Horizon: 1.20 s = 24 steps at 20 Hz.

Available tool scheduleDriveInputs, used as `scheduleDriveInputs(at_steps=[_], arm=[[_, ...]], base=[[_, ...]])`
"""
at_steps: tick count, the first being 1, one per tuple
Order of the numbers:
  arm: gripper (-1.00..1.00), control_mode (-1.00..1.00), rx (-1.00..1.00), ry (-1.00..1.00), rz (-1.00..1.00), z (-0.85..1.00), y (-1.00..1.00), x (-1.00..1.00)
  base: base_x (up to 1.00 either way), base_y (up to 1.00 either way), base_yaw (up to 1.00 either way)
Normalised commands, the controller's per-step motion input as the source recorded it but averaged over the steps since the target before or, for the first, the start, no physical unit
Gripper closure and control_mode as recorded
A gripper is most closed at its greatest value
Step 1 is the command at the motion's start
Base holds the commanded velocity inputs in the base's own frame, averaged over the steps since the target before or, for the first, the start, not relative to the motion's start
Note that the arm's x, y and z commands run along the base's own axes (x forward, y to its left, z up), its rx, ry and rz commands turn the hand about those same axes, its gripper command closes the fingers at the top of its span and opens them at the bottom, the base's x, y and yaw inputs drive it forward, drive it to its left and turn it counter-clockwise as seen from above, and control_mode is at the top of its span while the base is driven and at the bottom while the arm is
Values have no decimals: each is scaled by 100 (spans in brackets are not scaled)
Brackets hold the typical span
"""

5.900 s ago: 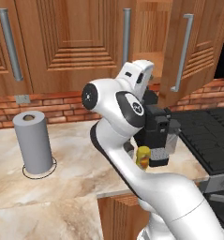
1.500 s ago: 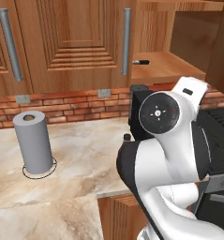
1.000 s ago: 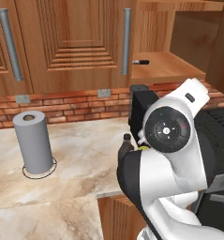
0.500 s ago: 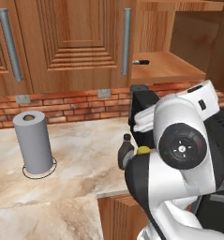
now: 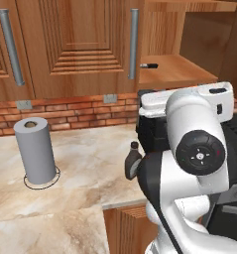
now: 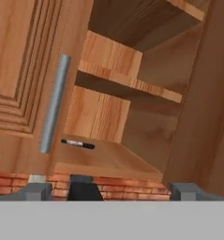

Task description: Pick the pan from the cabinet and place it on the stove. Then turn on the stove burner for the pan.

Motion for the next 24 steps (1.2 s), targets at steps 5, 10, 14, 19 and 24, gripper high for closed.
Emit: scheduleDriveInputs(at_steps=[5,10,14,19,24], arm=[[-100,-100,23,-15,2,25,0,27],[-100,-100,22,-10,6,15,0,42],[-100,-100,13,-3,12,10,0,41],[-100,-100,1,0,13,0,0,43],[-100,-100,0,-1,12,0,0,44]], base=[[0,0,0],[0,0,0],[0,0,0],[0,0,0],[0,0,0]])
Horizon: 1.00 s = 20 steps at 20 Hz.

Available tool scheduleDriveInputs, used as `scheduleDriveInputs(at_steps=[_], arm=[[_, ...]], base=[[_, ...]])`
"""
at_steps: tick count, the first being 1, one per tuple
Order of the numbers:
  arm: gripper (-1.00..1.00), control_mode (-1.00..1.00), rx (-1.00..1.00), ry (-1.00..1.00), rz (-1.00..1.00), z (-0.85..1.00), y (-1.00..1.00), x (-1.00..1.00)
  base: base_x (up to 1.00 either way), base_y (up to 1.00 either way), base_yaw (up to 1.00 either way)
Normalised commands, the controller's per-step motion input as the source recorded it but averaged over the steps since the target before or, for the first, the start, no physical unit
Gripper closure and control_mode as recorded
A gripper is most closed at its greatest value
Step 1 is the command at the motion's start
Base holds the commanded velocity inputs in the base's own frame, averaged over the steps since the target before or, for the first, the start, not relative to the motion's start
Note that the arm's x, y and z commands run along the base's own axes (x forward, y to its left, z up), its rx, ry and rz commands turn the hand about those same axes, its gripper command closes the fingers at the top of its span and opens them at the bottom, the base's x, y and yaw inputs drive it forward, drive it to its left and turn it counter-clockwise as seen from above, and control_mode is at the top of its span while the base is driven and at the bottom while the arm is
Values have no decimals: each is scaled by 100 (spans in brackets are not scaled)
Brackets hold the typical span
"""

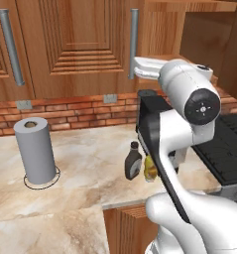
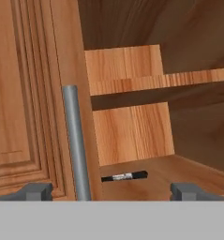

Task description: Pick the pan from the cabinet and place it on the stove. Then turn on the stove burner for the pan.

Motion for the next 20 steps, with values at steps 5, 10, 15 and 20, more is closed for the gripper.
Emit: scheduleDriveInputs(at_steps=[5,10,15,20], arm=[[-100,-100,0,-2,11,0,0,41],[-100,-100,0,-9,2,-3,12,14],[-100,-100,-2,-15,0,-3,30,0],[-100,-100,-2,-10,-2,0,12,2]], base=[[0,0,0],[0,0,0],[0,0,0],[0,0,0]])
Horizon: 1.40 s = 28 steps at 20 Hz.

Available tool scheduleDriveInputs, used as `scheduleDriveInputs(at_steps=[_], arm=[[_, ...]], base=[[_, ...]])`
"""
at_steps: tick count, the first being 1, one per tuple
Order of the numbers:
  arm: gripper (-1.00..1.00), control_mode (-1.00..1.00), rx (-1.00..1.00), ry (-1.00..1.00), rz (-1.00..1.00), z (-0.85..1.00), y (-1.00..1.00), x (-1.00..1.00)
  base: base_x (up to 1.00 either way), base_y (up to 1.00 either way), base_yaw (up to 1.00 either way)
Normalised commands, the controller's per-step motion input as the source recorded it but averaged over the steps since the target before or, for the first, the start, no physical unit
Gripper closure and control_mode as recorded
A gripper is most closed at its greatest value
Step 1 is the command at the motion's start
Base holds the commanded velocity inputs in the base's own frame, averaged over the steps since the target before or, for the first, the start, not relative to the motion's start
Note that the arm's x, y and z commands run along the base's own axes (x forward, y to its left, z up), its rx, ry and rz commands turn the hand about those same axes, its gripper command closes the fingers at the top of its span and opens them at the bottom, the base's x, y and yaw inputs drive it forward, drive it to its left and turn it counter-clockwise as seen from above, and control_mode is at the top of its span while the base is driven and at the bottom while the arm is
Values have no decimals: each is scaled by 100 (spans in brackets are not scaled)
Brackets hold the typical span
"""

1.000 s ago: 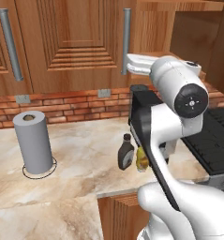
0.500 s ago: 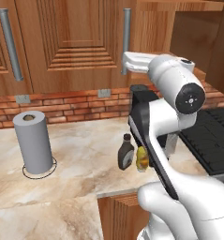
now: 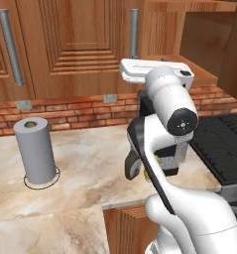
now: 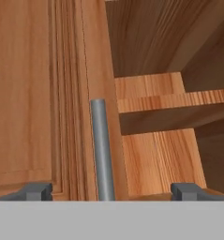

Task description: Pick the pan from the cabinet and place it on the stove. Then turn on the stove burner for the pan.

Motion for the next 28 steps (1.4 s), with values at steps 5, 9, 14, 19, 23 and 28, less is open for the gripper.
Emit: scheduleDriveInputs(at_steps=[5,9,14,19,23,28], arm=[[-100,-100,0,-1,0,0,0,14],[-100,-100,0,0,0,0,0,19],[-100,-100,0,0,0,0,0,26],[-100,-100,0,0,0,-3,0,27],[-100,-100,0,0,0,-7,0,27],[-100,-100,0,0,0,-10,3,28]], base=[[0,0,0],[0,0,0],[0,0,0],[0,0,0],[0,0,0],[0,0,0]])
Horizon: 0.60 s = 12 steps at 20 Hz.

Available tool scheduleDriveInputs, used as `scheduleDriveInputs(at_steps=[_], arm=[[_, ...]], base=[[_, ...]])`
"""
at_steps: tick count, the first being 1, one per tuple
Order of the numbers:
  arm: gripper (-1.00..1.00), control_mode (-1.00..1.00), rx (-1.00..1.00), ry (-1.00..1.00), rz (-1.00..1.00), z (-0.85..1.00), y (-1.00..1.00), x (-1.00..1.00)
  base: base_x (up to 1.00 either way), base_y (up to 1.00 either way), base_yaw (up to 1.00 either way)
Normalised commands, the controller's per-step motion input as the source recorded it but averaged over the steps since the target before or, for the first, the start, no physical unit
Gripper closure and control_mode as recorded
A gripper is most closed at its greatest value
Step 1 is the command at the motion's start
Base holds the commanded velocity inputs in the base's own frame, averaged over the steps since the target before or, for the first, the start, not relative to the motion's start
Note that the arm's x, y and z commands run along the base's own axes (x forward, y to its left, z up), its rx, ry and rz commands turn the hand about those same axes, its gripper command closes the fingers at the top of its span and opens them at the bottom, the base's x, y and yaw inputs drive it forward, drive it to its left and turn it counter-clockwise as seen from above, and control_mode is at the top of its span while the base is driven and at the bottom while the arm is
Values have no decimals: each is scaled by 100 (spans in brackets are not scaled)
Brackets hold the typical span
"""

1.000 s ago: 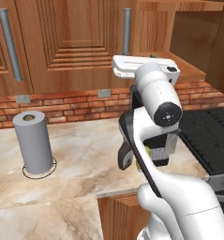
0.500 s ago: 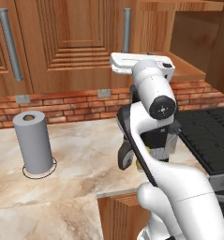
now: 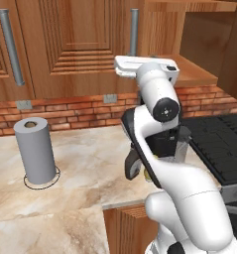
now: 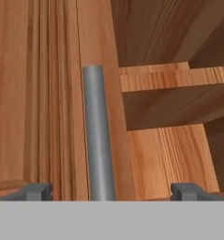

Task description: Pick the pan from the cabinet and place it on the stove. Then turn on the stove burner for the pan.

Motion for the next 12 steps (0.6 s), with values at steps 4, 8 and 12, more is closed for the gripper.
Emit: scheduleDriveInputs(at_steps=[4,8,12], arm=[[-100,-100,0,0,0,-10,7,31],[-100,-100,0,0,0,-8,8,30],[-100,-100,0,0,0,-4,5,27]], base=[[0,0,0],[0,0,0],[0,0,0]])
